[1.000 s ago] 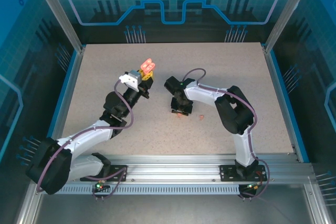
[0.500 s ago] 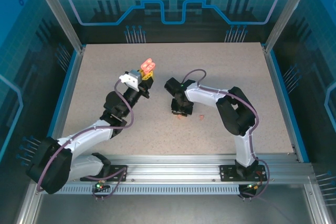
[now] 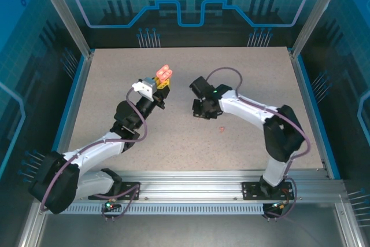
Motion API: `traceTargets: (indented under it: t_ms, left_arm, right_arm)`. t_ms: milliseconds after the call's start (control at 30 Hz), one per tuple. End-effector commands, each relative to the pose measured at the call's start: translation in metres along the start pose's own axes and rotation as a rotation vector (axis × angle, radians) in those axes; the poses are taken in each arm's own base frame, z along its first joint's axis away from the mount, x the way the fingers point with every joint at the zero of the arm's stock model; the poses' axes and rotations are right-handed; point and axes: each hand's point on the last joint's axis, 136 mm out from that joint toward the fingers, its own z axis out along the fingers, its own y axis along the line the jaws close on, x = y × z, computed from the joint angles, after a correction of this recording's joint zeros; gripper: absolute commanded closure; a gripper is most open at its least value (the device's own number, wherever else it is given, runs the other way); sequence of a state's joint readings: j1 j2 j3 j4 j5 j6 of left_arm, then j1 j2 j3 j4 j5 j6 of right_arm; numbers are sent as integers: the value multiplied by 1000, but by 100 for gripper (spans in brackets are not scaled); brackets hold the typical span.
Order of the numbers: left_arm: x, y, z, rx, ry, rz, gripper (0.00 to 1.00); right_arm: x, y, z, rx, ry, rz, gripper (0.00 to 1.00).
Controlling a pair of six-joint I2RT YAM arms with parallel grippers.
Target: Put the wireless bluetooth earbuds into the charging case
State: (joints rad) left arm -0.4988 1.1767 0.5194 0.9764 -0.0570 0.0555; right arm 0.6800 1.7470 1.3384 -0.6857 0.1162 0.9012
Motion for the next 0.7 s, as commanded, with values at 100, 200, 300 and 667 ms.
traceTargets:
  t_ms: [100,200,300,667]
  left_arm:
    - [-23,-20,-1,105,-84,46,100]
    - [-24,-26,3,135,-84,80,100]
    - [-23,-33,6,175,-70,113,100]
    - [-43,-45,24,204,-101,177,100]
  right_arm:
    - [-57,10,-86,-173,-227,-43,79]
    - [-76,18,-124,-257,-310,-64,79]
    - [-92,30,-163,-351,-402,-88,79]
    - [-116,79,-273,-668,-652,-172,77]
